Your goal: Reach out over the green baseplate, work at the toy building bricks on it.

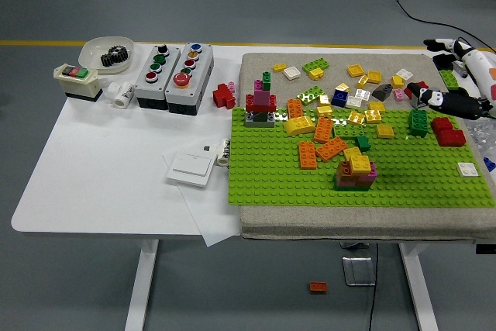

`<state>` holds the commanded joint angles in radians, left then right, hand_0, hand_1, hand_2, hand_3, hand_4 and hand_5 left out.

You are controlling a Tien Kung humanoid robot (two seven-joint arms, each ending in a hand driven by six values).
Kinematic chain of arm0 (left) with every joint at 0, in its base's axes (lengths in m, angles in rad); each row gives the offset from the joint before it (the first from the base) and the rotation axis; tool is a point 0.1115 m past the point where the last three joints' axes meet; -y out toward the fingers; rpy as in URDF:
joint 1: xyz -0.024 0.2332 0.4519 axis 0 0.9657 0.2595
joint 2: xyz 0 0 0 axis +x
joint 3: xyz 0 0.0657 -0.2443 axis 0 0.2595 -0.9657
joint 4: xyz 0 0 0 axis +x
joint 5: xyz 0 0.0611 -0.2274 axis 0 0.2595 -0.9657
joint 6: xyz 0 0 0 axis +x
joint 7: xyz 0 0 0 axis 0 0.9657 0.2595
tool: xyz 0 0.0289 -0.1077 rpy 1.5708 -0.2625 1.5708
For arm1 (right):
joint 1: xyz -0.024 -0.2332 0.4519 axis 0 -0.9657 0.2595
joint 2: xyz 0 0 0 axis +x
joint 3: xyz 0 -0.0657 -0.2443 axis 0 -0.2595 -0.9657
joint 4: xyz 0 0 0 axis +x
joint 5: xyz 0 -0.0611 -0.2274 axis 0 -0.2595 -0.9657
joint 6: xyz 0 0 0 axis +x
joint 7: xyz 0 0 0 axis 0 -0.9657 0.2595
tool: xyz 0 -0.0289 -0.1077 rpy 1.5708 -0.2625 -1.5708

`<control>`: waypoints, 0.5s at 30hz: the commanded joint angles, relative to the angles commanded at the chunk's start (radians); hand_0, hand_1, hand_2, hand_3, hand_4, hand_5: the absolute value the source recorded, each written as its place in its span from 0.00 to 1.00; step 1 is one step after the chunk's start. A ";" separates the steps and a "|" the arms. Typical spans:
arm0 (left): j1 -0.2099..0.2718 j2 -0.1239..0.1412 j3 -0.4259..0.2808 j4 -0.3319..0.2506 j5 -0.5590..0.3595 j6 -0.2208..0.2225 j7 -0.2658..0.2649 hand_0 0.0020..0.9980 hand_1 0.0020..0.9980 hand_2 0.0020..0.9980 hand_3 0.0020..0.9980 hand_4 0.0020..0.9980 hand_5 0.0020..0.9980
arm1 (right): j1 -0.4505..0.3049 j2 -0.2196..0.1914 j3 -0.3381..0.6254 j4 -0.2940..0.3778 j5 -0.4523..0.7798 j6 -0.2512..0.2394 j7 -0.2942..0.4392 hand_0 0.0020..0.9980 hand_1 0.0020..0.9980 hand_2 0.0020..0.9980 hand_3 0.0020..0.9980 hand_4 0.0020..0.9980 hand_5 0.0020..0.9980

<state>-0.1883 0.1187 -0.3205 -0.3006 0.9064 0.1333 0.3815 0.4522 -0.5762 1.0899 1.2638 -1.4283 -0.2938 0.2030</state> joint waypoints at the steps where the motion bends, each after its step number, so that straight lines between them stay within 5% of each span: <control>1: 0.001 -0.001 -0.001 0.000 0.000 -0.001 0.000 0.79 0.77 0.75 0.59 0.65 0.67 | 0.012 0.004 -0.003 -0.027 0.039 0.001 -0.003 0.81 0.78 0.83 0.85 0.90 0.47; 5: 0.003 -0.002 -0.006 0.001 0.003 -0.005 0.001 0.79 0.77 0.75 0.59 0.65 0.67 | 0.039 0.012 -0.017 -0.100 0.138 0.006 -0.006 0.81 0.78 0.83 0.85 0.90 0.47; 15: 0.003 -0.008 -0.014 0.000 0.006 -0.009 0.004 0.79 0.77 0.75 0.59 0.65 0.67 | 0.133 0.029 -0.088 -0.321 0.046 0.056 0.007 0.81 0.79 0.83 0.86 0.89 0.44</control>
<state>-0.1852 0.1105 -0.3348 -0.3003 0.9127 0.1247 0.3852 0.5853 -0.5472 1.0015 0.9428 -1.3822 -0.2383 0.2102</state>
